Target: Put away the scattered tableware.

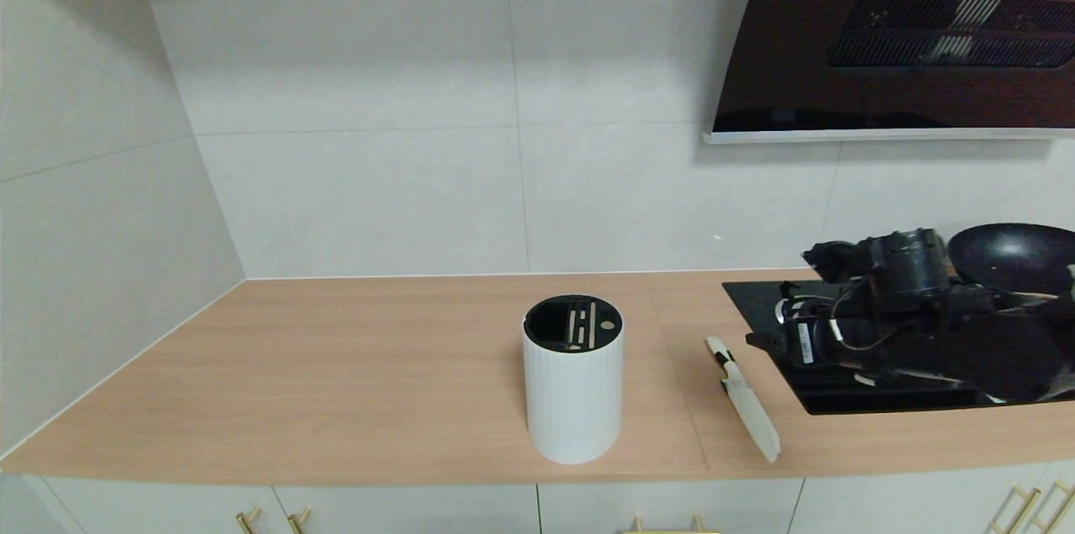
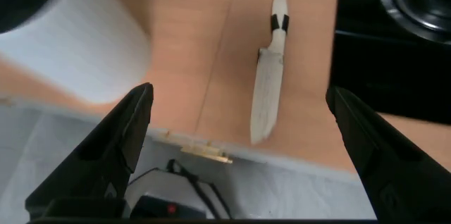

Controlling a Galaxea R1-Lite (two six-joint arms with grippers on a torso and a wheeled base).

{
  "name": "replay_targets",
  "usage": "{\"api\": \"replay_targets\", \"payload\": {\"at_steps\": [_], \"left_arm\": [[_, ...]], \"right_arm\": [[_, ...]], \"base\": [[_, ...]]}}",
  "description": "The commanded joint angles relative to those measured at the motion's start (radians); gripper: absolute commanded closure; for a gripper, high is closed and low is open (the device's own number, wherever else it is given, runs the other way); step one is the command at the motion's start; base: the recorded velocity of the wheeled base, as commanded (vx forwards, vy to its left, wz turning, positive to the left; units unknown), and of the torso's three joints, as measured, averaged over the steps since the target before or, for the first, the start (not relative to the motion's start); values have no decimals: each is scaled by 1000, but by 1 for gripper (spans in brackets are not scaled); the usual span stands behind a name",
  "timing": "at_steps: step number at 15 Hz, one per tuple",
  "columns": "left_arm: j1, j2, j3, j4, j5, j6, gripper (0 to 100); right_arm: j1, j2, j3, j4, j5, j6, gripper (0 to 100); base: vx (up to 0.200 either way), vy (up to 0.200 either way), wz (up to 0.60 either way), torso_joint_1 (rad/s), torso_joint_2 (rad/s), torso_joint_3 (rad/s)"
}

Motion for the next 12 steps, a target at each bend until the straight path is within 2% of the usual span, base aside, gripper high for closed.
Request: {"api": "replay_targets", "payload": {"at_steps": [1,5,12], "left_arm": [[0,0,0,0,0,0,0],[0,0,0,0,0,0,0],[0,0,0,0,0,0,0]], "right_arm": [[5,311,-71,-103,-36,-2,0],[3,458,-124,-163,-51,-2,0],[-7,575,-275,-125,-68,5,0]], "base": [[0,0,0,0,0,0],[0,0,0,0,0,0],[0,0,0,0,0,0]]}}
